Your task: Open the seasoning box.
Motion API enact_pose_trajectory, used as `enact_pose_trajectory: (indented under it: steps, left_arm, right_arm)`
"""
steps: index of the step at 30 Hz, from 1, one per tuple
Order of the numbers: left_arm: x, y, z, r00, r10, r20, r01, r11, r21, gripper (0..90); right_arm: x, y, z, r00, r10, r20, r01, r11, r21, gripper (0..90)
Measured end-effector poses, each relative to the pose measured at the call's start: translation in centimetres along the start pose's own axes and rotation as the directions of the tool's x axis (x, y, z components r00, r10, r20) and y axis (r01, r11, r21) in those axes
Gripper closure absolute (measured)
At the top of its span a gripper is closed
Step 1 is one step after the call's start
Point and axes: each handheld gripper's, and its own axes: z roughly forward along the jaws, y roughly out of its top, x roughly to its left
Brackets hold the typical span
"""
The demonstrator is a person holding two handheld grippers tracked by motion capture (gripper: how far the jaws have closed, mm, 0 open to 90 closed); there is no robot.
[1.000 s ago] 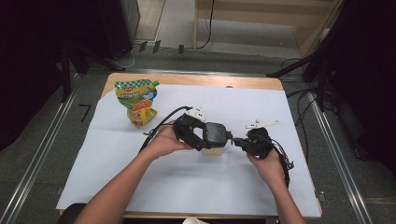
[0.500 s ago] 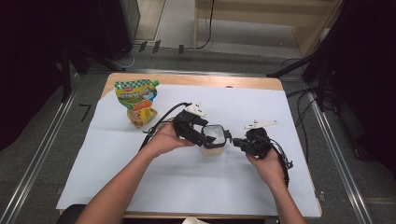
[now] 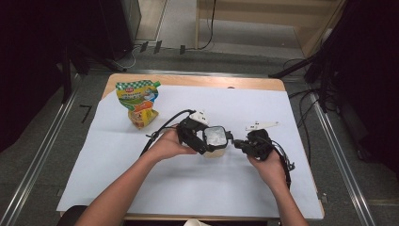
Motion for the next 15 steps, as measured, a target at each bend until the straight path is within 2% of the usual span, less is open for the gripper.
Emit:
enact_pose_trajectory:
  steps: [1, 4, 7, 9, 15]
  left_arm:
    - [-0.02, -0.13, 0.25, 0.9998, 0.017, -0.008, -0.017, 0.9998, 0.013, 14.5]
    - [-0.03, -0.13, 0.32, 0.9998, 0.020, -0.009, -0.020, 0.9998, 0.009, 14.9]
    - [-0.10, 0.08, -0.17, 0.9996, 0.027, -0.004, -0.027, 0.9990, -0.034, 16.0]
    - [-0.09, 0.35, -0.57, 0.9999, 0.008, 0.015, -0.007, 0.9981, -0.061, 17.9]
    - [-0.13, 0.46, -0.60, 0.9999, 0.004, 0.015, -0.003, 0.9983, -0.059, 18.0]
  right_arm:
    - [0.01, 0.04, -0.05, 1.0000, 0.003, -0.001, -0.003, 1.000, 0.003, 90.0]
    - [-0.08, 0.10, -0.22, 1.0000, 0.007, -0.003, -0.007, 1.000, -0.008, 90.0]
    - [-0.24, 0.18, -0.51, 0.9997, 0.021, 0.009, -0.021, 0.999, -0.038, 90.0]
    - [-0.41, 0.20, -0.54, 0.9996, 0.024, 0.013, -0.023, 0.999, -0.047, 90.0]
    - [-0.44, 0.21, 0.08, 0.9992, 0.032, 0.026, -0.031, 0.999, -0.036, 90.0]
